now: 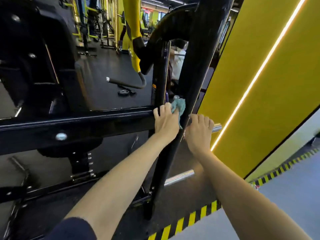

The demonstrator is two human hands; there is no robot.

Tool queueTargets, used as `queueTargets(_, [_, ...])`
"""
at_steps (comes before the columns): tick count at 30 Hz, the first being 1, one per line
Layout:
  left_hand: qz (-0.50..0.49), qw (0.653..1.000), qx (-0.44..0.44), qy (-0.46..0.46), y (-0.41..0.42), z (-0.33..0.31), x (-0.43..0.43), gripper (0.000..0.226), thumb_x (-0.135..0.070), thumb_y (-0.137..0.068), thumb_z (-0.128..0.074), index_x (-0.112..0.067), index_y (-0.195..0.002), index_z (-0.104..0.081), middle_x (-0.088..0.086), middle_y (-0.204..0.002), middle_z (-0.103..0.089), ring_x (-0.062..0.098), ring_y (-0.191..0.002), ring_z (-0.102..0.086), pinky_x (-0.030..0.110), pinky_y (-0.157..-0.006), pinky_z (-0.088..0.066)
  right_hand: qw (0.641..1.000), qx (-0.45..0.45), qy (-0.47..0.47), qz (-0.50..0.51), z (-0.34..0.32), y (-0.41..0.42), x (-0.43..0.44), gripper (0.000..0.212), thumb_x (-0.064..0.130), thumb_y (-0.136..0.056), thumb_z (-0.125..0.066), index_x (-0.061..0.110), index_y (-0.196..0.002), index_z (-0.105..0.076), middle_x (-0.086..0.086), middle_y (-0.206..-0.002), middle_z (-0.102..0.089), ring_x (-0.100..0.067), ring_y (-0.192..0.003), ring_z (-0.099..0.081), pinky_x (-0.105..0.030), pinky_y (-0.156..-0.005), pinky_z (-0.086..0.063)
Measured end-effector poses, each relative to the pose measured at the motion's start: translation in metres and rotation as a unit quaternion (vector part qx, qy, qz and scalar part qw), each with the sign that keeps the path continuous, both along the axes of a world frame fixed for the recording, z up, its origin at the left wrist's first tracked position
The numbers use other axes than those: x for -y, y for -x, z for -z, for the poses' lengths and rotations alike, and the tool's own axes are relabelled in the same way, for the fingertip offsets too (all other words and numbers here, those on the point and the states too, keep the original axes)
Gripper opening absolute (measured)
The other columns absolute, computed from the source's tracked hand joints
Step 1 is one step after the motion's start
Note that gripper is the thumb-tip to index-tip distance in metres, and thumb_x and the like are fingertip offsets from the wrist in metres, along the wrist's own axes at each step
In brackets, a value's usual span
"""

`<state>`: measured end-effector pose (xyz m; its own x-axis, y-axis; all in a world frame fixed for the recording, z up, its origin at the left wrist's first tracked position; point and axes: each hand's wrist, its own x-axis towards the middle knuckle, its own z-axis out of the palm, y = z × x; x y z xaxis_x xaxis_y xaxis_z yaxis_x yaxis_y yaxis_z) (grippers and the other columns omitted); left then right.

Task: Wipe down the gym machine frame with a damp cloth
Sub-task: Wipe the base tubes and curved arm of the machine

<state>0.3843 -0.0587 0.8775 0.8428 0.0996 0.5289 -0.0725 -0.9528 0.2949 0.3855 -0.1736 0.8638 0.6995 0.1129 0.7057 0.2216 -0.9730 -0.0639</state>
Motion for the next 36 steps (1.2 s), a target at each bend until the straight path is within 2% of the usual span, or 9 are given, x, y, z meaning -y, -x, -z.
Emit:
queueTargets(7, [-0.078,0.996,-0.048,0.014,-0.023,-0.019,0.012,0.028,-0.014,-0.091,-0.054,-0.018,-0.118,-0.060,0.006,-0.133,-0.039,0.022,-0.125,-0.038,0.052,-0.116,-0.001,0.997,-0.065,-0.039,-0.032,0.010,-0.026,0.008,0.034,0.010,-0.089,-0.047,0.011,-0.122,-0.055,-0.009,-0.110,-0.057,-0.030,-0.105,-0.048,-0.038,-0.096,-0.026])
queueTargets(12, [-0.120,0.987,-0.097,0.035,-0.019,-0.037,0.015,0.028,-0.015,-0.093,-0.048,-0.021,-0.116,-0.063,0.003,-0.129,-0.046,0.022,-0.125,-0.041,0.056,-0.116,0.002,0.990,-0.123,-0.054,-0.030,0.025,-0.007,0.008,0.036,0.018,-0.094,-0.050,0.015,-0.130,-0.049,-0.007,-0.119,-0.054,-0.029,-0.114,-0.045,-0.039,-0.102,-0.026])
queueTargets(16, [-0.172,0.984,-0.050,-0.015,-0.001,-0.024,0.009,0.031,-0.011,-0.098,-0.039,-0.012,-0.121,-0.059,0.007,-0.126,-0.053,0.025,-0.119,-0.046,0.045,-0.114,-0.018,0.981,-0.189,0.031,-0.016,0.043,0.030,0.028,0.034,0.015,-0.089,-0.051,0.011,-0.123,-0.051,-0.011,-0.118,-0.057,-0.034,-0.114,-0.049,-0.041,-0.097,-0.030])
queueTargets(19, [-0.232,0.964,-0.048,-0.121,0.011,-0.025,-0.021,0.029,-0.011,-0.098,-0.041,-0.011,-0.120,-0.059,0.008,-0.121,-0.055,0.025,-0.112,-0.050,0.041,-0.103,-0.031,0.958,-0.278,0.041,0.051,0.052,0.049,0.054,0.041,0.019,-0.090,-0.050,0.013,-0.131,-0.045,-0.009,-0.126,-0.054,-0.031,-0.120,-0.046,-0.040,-0.103,-0.029])
queueTargets(23, [-0.138,0.941,-0.166,-0.261,0.040,-0.036,-0.019,0.027,-0.016,-0.094,-0.048,-0.016,-0.117,-0.062,0.008,-0.117,-0.058,0.027,-0.109,-0.052,0.038,-0.092,-0.041,0.914,-0.393,0.001,0.099,0.049,0.067,0.048,0.038,0.022,-0.095,-0.047,0.014,-0.132,-0.040,-0.010,-0.135,-0.048,-0.031,-0.129,-0.040,-0.041,-0.106,-0.029])
queueTargets(26, [-0.053,0.937,-0.317,-0.137,0.068,-0.003,-0.021,0.027,-0.014,-0.092,-0.054,-0.013,-0.117,-0.062,0.008,-0.119,-0.063,0.029,-0.112,-0.057,0.037,-0.088,-0.048,0.905,-0.424,-0.002,0.027,0.049,0.083,0.015,0.038,0.022,-0.095,-0.045,0.010,-0.131,-0.042,-0.012,-0.135,-0.050,-0.033,-0.129,-0.041,-0.041,-0.103,-0.033])
queueTargets(30, [-0.020,0.922,-0.384,0.039,0.099,0.046,-0.050,0.021,-0.013,-0.096,-0.044,-0.006,-0.112,-0.057,0.011,-0.117,-0.060,0.029,-0.104,-0.059,0.034,-0.080,-0.045,0.891,-0.453,-0.005,-0.014,0.076,0.099,-0.021,0.037,0.018,-0.093,-0.044,0.012,-0.130,-0.042,-0.012,-0.134,-0.050,-0.033,-0.127,-0.041,-0.041,-0.102,-0.034])
queueTargets(33, [-0.025,0.900,-0.406,0.158,0.109,0.085,-0.073,0.019,-0.005,-0.093,-0.038,-0.009,-0.077,-0.049,0.014,-0.098,-0.061,0.022,-0.075,-0.052,0.030,-0.063,-0.039,0.876,-0.482,-0.006,-0.023,0.114,0.110,-0.027,0.038,0.016,-0.093,-0.046,0.013,-0.131,-0.042,-0.011,-0.133,-0.051,-0.033,-0.127,-0.043,-0.040,-0.102,-0.034])
queueTargets(36, [-0.064,0.873,-0.408,0.260,0.114,0.131,-0.085,0.022,-0.002,-0.090,-0.039,0.002,-0.086,-0.060,0.020,-0.105,-0.065,0.028,-0.088,-0.061,0.038,-0.068,-0.046,0.852,-0.524,-0.003,-0.019,0.167,0.116,-0.021,0.037,0.020,-0.093,-0.048,0.014,-0.129,-0.043,-0.011,-0.133,-0.051,-0.033,-0.127,-0.043,-0.040,-0.100,-0.036])
